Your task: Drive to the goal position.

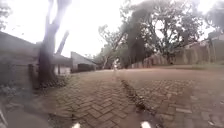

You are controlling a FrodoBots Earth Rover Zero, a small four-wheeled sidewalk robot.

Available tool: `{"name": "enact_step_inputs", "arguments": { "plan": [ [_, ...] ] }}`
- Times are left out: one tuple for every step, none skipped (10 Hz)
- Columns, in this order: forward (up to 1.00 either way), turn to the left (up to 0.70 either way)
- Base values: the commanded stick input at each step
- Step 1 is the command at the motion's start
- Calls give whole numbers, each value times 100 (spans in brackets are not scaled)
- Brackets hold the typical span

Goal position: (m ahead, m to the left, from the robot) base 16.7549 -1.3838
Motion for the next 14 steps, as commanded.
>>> {"name": "enact_step_inputs", "arguments": {
  "plan": [
    [30,60],
    [30,60],
    [30,60],
    [30,60],
    [30,60],
    [30,0],
    [30,0],
    [30,18],
    [30,15],
    [30,12],
    [30,0],
    [30,0],
    [30,12],
    [30,38]
  ]
}}
